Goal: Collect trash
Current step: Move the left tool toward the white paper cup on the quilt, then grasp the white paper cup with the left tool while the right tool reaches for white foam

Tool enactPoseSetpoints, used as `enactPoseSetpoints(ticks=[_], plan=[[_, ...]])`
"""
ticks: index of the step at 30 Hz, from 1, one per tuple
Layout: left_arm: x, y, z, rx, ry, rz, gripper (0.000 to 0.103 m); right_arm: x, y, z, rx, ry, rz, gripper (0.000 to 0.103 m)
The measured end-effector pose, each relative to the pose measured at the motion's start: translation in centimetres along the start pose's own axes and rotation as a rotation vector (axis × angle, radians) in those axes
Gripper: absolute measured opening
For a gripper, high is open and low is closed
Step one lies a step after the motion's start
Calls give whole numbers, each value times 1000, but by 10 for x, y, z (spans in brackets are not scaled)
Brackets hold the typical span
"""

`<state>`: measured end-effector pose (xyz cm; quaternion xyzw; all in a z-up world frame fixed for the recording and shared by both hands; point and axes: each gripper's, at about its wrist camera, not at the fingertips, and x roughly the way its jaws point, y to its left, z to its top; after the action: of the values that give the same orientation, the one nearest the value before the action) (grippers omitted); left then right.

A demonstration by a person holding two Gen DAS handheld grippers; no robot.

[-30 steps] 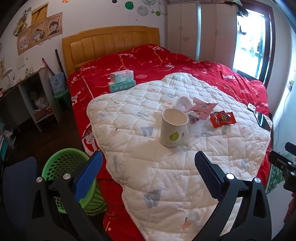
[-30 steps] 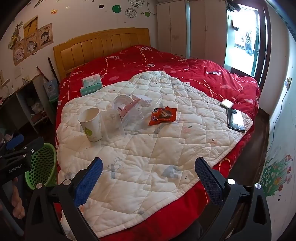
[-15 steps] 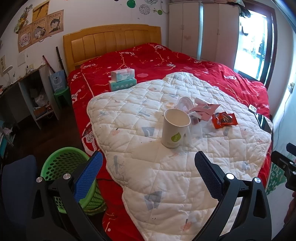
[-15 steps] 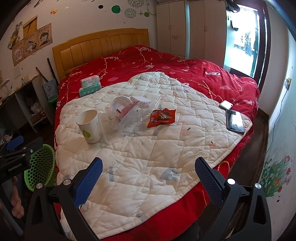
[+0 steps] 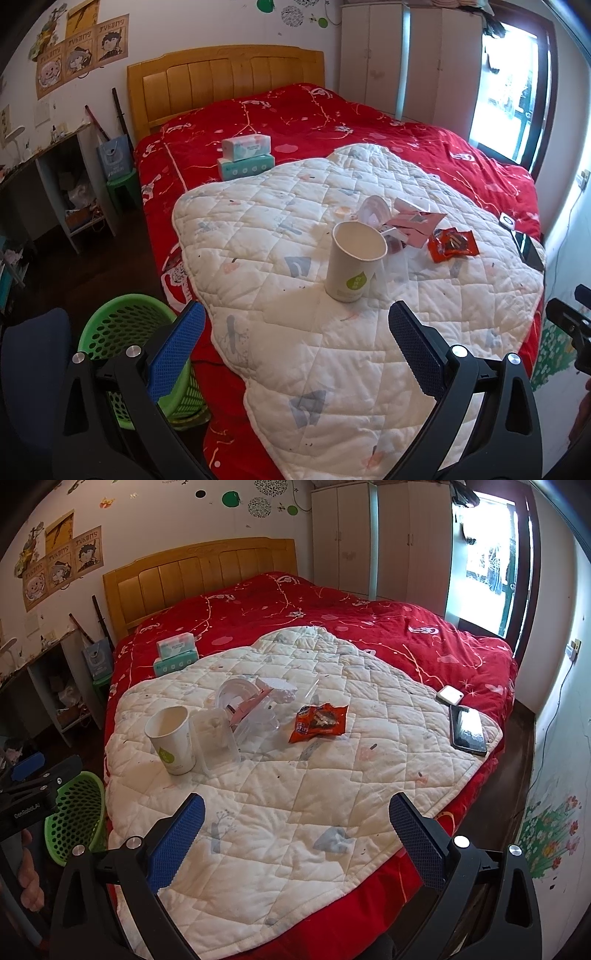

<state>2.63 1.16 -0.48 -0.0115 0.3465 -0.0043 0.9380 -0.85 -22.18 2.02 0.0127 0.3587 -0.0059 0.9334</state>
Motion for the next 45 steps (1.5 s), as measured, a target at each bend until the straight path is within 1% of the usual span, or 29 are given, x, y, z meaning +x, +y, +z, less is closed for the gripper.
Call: enactPoseSetpoints(ticks=[14,19,22,30,35,38,45], plan=[[19,3,10,-4,14,5,98,23,-8,13,-4,20,-6,97],[30,1,16,3,19,3,98,32,-8,20,-11,25,-4,97],[37,-3,18,25,20,0,98,38,-7,24,-21,26,-4,97],[69,-22,26,95,47,-34,98,52,-8,35,-33,32,-3,97],[95,-33,29,110,77,-77,98,63,-10,42,-29,41,3,97],[109,-39,31,130,95,-85,98,70,-10,45,-35,47,1,97],[136,-47,36,146,102,-117,96,91,-10,55,-27,72,44,97]])
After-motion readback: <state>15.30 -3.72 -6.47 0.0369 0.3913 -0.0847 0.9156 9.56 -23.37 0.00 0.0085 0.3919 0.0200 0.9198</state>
